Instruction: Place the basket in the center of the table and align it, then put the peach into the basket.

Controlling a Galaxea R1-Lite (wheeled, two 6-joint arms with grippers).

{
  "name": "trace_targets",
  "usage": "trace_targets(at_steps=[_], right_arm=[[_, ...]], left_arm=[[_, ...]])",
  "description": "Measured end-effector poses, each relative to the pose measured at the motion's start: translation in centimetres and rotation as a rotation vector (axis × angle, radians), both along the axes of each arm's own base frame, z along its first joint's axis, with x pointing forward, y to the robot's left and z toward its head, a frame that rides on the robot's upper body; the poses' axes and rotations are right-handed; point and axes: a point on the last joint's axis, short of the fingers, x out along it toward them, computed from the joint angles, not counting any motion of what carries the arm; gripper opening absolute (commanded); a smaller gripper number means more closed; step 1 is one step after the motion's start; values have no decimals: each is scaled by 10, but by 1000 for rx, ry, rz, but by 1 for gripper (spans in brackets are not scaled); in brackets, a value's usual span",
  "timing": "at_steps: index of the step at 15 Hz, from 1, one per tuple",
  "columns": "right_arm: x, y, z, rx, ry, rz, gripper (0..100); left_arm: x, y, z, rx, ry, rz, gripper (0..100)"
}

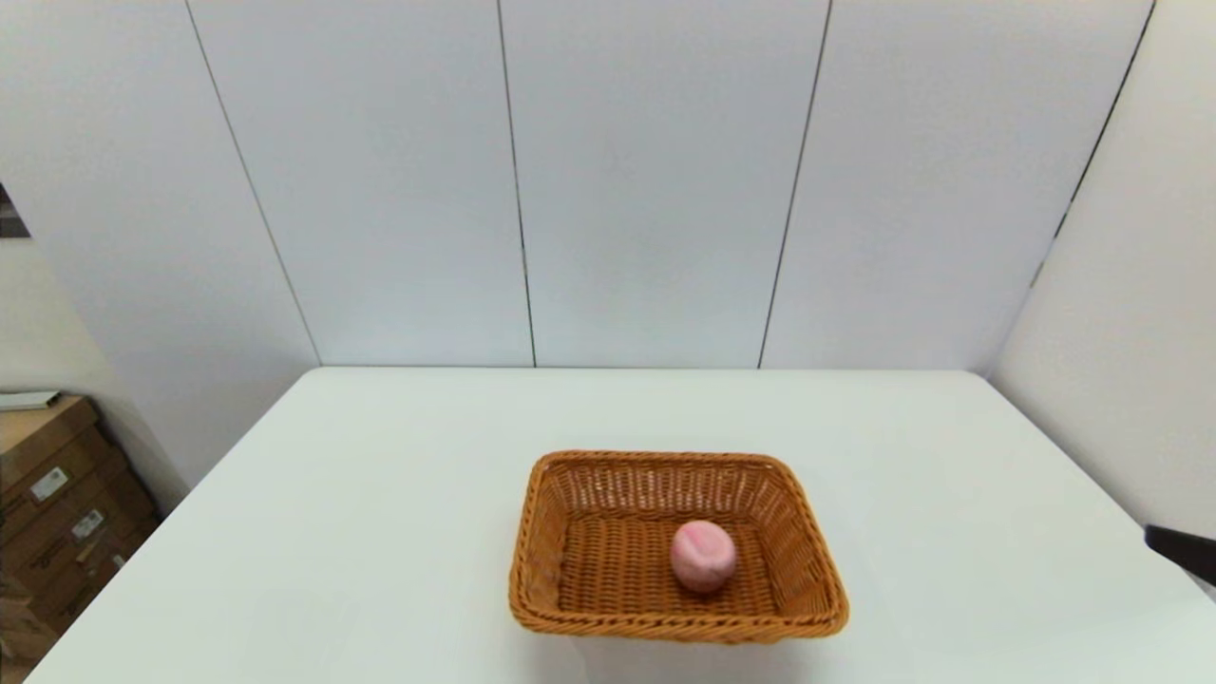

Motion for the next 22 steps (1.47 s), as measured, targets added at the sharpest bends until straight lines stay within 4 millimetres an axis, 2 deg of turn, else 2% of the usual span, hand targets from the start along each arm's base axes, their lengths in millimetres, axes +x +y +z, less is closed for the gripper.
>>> trace_targets(at_steps=[3,5,8,16,22], right_arm=[[-52,0,-28,-24,-154,-30,100],[-67,-1,-58,-25,-208,-45,100],[-69,-1,-89,-31,-307,-53,100],[-70,-1,-110,-54,-316,-37,100],[-86,0,-127,-130,-346,-18,100]], left_arm=[[0,0,0,0,0,0,100],[0,0,0,0,-1,0,100],[0,0,0,0,0,0,100],[0,0,0,0,-1,0,100],[0,0,0,0,0,0,100]])
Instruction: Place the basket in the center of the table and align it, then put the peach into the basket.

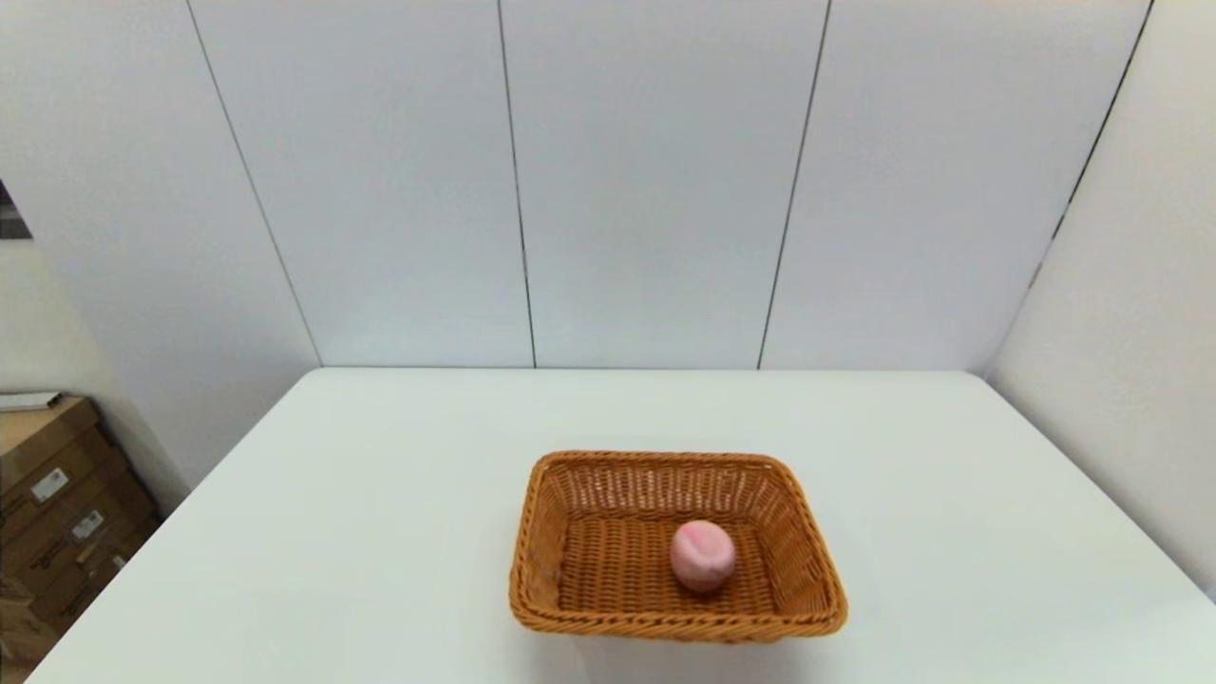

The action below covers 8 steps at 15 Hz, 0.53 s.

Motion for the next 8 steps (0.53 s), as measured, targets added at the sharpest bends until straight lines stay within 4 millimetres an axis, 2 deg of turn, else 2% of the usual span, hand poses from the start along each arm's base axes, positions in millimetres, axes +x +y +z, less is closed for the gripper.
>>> trace_targets(at_steps=[3,8], right_arm=[[-1,-1,-7,-17,-17,-24,100],[-2,-1,-8,-7,-29,-25,100]], left_arm=[[0,0,0,0,0,0,100],[0,0,0,0,0,1,100]])
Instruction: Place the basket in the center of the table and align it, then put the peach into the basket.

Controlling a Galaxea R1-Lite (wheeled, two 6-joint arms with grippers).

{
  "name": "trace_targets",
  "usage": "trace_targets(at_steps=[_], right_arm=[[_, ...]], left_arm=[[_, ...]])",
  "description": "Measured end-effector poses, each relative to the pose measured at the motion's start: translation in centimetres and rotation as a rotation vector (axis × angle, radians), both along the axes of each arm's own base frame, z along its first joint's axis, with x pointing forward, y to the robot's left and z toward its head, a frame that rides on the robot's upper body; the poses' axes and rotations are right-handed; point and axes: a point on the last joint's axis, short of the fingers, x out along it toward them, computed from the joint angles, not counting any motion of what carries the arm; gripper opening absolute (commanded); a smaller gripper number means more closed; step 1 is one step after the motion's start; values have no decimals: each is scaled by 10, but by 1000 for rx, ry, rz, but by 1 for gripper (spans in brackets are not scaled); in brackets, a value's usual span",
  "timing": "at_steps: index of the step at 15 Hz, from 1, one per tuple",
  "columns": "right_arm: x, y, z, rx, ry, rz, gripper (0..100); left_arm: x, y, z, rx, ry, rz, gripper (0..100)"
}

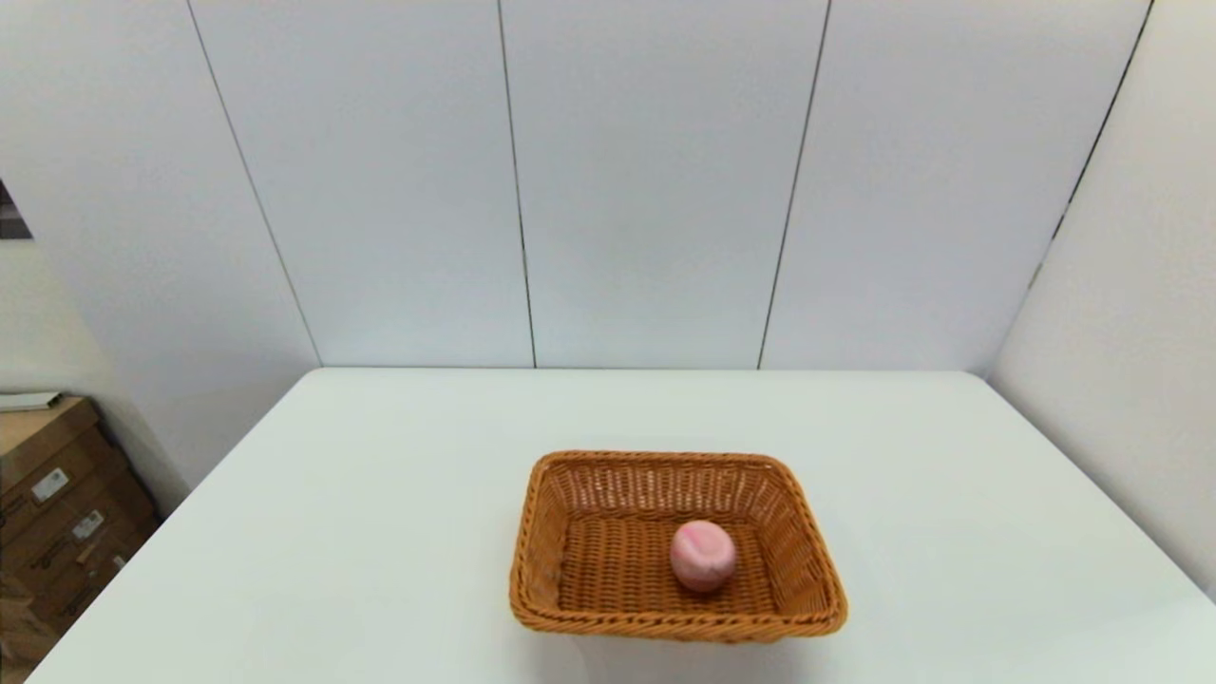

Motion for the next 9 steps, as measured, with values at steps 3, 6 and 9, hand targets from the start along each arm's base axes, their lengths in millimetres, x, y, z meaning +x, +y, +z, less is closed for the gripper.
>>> trace_targets(at_steps=[3,6,9], right_arm=[[0,0,0,4,1,0,100],[0,0,0,4,-3,-10,100],[0,0,-1,5,-2,-11,100]], left_arm=[[0,0,0,0,0,0,100],[0,0,0,0,0,-1,100],[0,0,0,0,0,0,100]])
